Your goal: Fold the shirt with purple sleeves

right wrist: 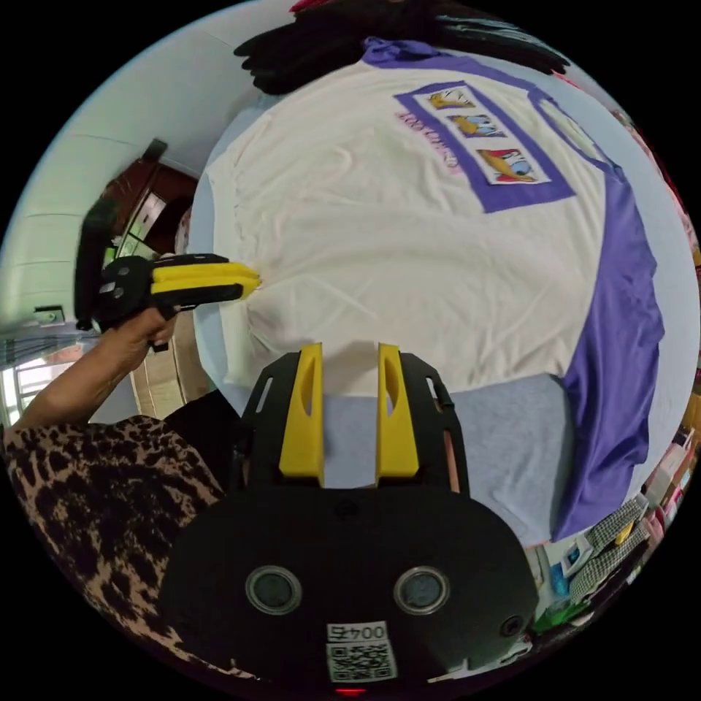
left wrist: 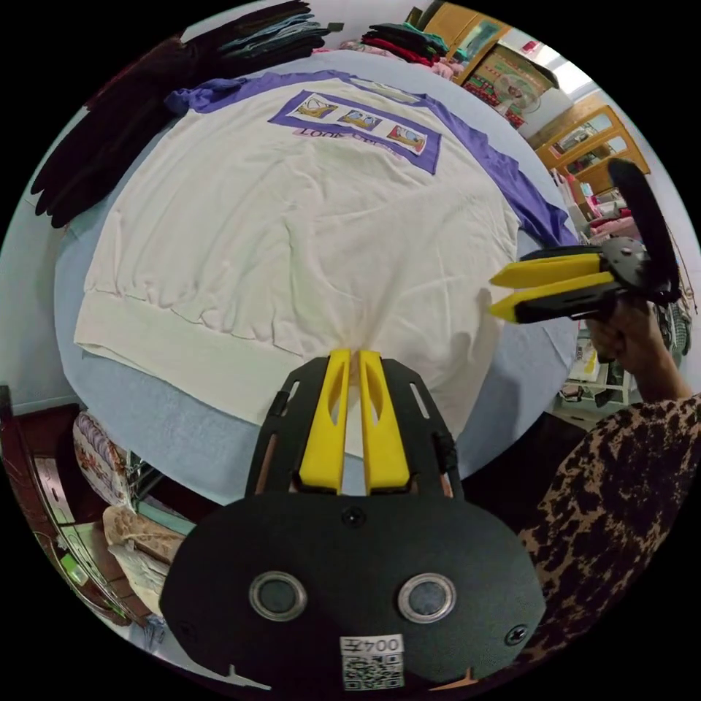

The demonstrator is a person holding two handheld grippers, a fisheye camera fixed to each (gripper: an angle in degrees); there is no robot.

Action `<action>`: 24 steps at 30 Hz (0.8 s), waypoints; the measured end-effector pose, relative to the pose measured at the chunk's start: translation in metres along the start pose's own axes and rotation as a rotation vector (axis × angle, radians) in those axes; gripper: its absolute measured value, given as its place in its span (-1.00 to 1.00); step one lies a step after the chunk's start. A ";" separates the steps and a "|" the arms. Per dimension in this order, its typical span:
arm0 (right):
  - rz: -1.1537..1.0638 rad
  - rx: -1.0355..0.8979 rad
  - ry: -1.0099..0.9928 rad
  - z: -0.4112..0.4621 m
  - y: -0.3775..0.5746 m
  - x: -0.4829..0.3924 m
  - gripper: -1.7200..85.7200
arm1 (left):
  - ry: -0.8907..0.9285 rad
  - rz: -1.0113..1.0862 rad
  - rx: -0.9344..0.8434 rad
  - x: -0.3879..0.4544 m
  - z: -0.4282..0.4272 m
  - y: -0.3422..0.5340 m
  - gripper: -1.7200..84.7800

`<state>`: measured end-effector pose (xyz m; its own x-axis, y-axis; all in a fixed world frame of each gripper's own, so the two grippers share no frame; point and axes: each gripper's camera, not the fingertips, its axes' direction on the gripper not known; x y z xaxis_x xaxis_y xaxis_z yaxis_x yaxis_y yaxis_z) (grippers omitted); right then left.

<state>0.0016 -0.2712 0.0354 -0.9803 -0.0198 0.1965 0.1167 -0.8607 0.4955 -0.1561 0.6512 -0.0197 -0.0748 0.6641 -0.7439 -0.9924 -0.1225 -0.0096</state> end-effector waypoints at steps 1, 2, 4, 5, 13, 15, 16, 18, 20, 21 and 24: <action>0.017 -0.033 0.011 0.021 -0.012 -0.007 -0.72 | -0.011 0.004 0.030 -0.007 -0.009 0.006 -0.86; 0.037 -0.075 0.037 0.041 -0.021 -0.013 -0.76 | -0.033 0.004 0.071 -0.016 -0.021 0.015 -0.84; 0.081 -0.045 0.133 0.055 -0.032 -0.019 -0.81 | -0.058 0.004 0.141 -0.039 -0.041 0.030 -0.81; 0.115 -0.055 0.181 0.067 -0.039 -0.019 -0.84 | -0.076 -0.001 0.183 -0.059 -0.054 0.041 -0.80; 0.211 -0.142 0.201 0.131 -0.067 -0.001 -0.87 | -0.113 -0.044 0.228 -0.208 -0.096 0.071 -0.75; 0.259 -0.160 0.148 0.143 -0.071 0.014 -0.87 | -0.079 -0.058 0.218 -0.231 -0.100 0.064 -0.74; 0.315 -0.163 0.113 0.150 -0.074 0.024 -0.87 | -0.060 -0.058 0.221 -0.241 -0.102 0.058 -0.73; 0.391 -0.173 0.071 0.162 -0.078 0.037 -0.87 | -0.041 -0.051 0.227 -0.250 -0.105 0.048 -0.73; 0.441 -0.193 0.074 0.180 -0.084 0.044 -0.88 | -0.010 -0.025 0.219 -0.255 -0.106 0.033 -0.75; 0.439 -0.197 0.085 0.184 -0.086 0.044 -0.88 | -0.012 -0.015 0.210 -0.255 -0.105 0.029 -0.78; 0.404 -0.223 0.160 0.207 -0.095 0.038 -0.88 | -0.065 0.046 0.176 -0.248 -0.106 0.018 -0.86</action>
<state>-0.0143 -0.0846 0.1707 -0.8777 -0.4379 0.1948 0.4734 -0.8557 0.2092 -0.1450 0.4061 0.0943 -0.1214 0.7073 -0.6964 -0.9891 -0.0274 0.1447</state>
